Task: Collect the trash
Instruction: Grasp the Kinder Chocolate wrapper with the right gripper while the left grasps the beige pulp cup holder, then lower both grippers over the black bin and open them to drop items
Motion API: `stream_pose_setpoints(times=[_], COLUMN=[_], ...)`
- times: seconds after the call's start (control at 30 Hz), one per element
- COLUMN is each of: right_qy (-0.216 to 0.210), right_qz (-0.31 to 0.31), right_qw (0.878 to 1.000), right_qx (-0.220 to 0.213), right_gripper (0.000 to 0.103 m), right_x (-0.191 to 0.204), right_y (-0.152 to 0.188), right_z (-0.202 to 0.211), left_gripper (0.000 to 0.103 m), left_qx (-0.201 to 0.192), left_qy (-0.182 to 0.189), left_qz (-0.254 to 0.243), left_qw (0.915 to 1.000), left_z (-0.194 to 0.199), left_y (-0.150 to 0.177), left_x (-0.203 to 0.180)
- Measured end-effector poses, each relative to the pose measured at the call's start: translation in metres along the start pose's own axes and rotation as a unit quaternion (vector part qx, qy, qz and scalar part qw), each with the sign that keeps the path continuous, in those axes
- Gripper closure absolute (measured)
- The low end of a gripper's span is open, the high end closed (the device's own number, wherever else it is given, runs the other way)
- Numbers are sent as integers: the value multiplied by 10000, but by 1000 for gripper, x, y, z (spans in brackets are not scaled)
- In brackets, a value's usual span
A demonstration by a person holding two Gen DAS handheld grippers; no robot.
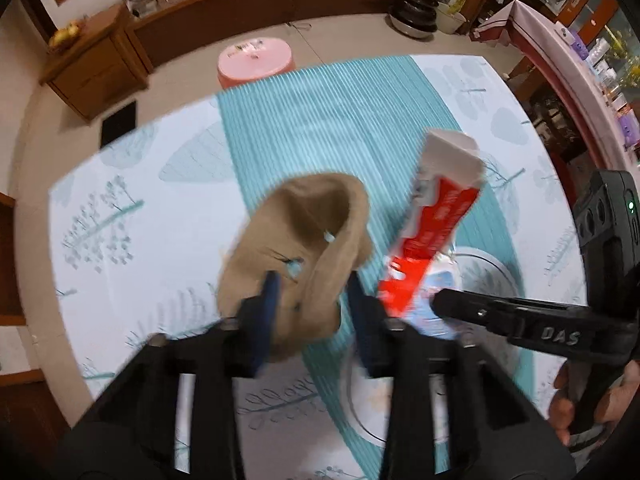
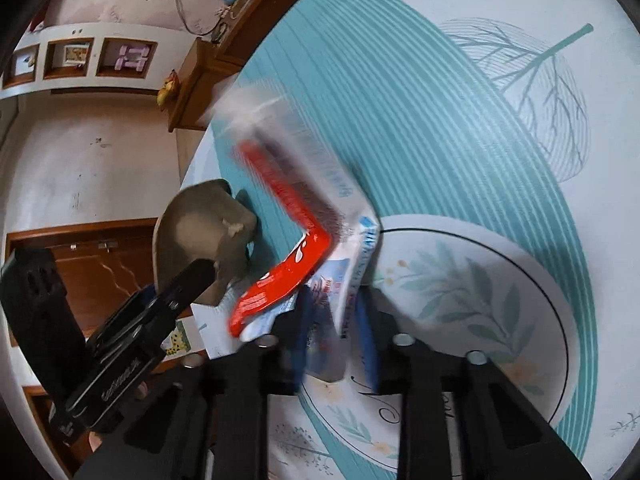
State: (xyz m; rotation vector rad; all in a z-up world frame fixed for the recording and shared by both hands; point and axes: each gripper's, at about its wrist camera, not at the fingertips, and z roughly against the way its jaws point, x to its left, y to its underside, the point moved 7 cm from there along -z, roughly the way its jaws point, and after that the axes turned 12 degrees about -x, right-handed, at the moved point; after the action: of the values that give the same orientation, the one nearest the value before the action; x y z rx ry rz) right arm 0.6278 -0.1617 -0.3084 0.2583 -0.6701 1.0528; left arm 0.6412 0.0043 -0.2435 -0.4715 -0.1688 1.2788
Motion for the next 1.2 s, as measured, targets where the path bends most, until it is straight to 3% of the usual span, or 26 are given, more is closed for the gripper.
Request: stream_pose_setpoints(times=[0.1,0.3,0.63,0.93,1.2], right_qy=[11,8,4,-351,-742], right_qz=[167,361,757,1138,1777], right_qw=[9998,9988,9949,9901,9798], right_qx=[-100,-334,-660,-740,-537], right_gripper=[93,93,93,93,93], right_x=[4,7,23,14,-41], right_y=[7,25,57,119,209], right_z=[-1,6,63,163,278], left_gripper=[94,94,94,94,94], left_qx=[-8,-108,-317,-650,-1038], left_qy=[81,153,287,40,-263], left_qz=[135,318,506,798,1408], left_qw=[9999,9993,9978,9947,9842], left_z=[3,26,100,189,268], left_y=[7,33,97,171,265], left_x=[-2,-9,-45,-98,-142])
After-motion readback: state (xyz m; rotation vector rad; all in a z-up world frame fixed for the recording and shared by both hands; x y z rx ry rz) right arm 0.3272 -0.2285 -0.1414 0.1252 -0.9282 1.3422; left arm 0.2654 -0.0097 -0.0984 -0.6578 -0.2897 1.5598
